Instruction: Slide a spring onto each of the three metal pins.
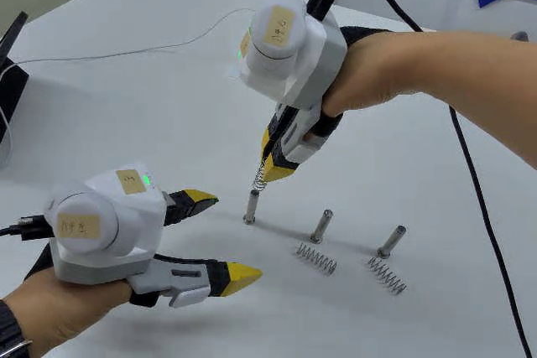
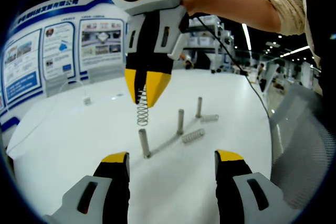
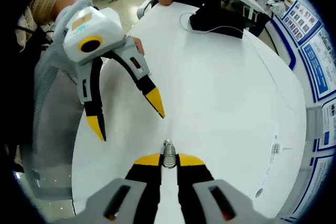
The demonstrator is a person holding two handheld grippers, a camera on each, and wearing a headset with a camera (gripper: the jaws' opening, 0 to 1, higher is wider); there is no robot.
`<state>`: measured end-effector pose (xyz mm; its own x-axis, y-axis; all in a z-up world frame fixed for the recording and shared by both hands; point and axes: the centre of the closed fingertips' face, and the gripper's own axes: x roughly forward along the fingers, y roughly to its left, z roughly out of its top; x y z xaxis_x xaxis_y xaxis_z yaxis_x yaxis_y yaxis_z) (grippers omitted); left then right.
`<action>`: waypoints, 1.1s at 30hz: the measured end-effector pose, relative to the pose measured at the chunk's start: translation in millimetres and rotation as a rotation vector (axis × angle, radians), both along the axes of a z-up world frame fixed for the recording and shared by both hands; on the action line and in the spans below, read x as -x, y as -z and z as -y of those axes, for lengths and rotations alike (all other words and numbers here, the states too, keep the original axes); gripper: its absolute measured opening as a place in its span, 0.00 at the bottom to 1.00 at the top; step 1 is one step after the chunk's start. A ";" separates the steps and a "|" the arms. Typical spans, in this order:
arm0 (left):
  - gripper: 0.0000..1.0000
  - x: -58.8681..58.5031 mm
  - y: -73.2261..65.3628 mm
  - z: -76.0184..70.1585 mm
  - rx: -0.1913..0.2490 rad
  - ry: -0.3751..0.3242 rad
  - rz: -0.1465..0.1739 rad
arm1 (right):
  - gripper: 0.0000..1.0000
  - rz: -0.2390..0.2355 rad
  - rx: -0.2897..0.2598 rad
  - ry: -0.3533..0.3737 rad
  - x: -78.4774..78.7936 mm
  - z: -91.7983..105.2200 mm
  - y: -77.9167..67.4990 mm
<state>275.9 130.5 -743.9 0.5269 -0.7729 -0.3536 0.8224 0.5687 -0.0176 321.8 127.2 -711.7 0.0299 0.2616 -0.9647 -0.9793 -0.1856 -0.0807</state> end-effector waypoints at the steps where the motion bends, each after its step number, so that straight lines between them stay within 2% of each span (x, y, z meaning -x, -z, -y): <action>1: 0.67 -0.1 -0.2 0.1 0.001 0.000 -0.001 | 0.12 0.001 0.002 -0.002 -0.3 -0.3 0.4; 22: 0.67 -0.6 2.4 -0.3 -0.003 0.001 -0.010 | 0.12 -0.022 0.037 0.005 -1.6 -1.6 13.1; 30: 0.67 -1.2 3.8 -1.1 -0.004 0.001 -0.012 | 0.12 -0.038 0.027 0.023 -3.7 -6.6 15.9; 33: 0.67 -1.3 4.0 -0.6 -0.005 0.004 -0.012 | 0.12 -0.037 0.042 0.022 -3.8 -4.5 19.1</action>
